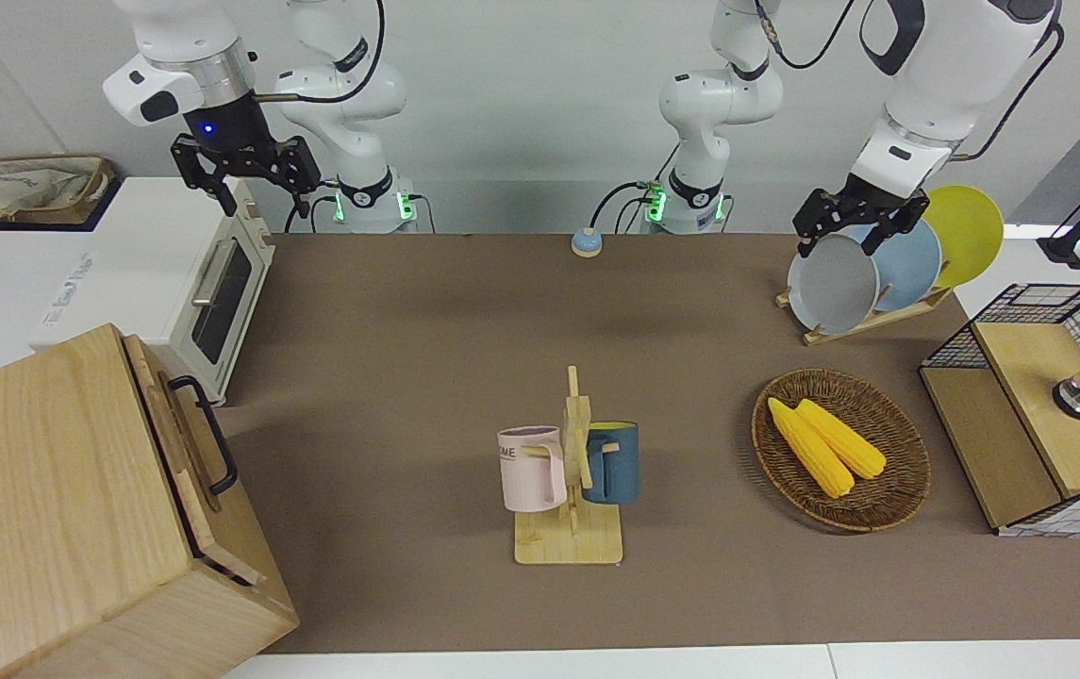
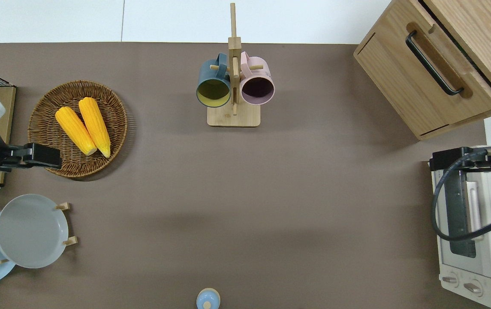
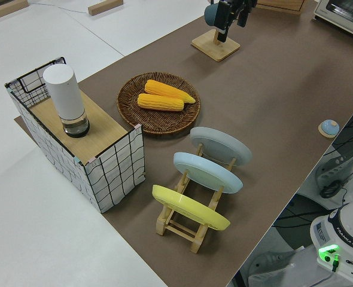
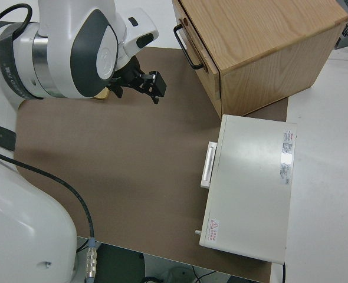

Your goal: Slide drawer open with right arm

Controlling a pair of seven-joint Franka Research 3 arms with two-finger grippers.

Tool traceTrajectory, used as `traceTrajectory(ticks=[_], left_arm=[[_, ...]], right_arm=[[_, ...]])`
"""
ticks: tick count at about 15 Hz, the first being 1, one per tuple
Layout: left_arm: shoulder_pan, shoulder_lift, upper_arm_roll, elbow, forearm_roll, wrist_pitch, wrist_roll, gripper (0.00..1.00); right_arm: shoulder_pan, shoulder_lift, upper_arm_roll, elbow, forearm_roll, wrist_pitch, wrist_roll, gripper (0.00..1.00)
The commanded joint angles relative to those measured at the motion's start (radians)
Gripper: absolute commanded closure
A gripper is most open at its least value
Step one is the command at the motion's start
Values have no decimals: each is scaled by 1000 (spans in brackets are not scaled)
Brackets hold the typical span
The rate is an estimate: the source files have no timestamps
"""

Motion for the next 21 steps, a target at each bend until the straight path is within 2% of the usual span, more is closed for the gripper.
traceTrajectory(ticks=[1,6,8,12,14,17,20,21], left_arm=[[-6,-10,5,-5,11,-11,7,5],[-5,-10,5,-5,11,-11,7,2],[-5,-10,5,-5,11,-11,7,2],[-5,-10,5,-5,11,-11,7,5],[-5,-10,5,-5,11,-13,7,5],[-5,-10,5,-5,11,-13,7,2],[-6,-10,5,-5,11,-13,7,2],[-5,-10,5,-5,10,-13,7,2]], right_arm=[[-27,4,26,15,1,-15,9,17],[-30,2,34,12,1,-4,1,17],[-44,2,47,7,-2,-1,-40,17],[-54,4,49,1,-11,22,-126,15],[-73,5,69,-8,-13,54,-141,17],[-79,10,77,-10,-16,60,-169,15],[-102,22,121,-45,-45,129,-187,17],[-108,24,124,-48,-45,139,-212,15]])
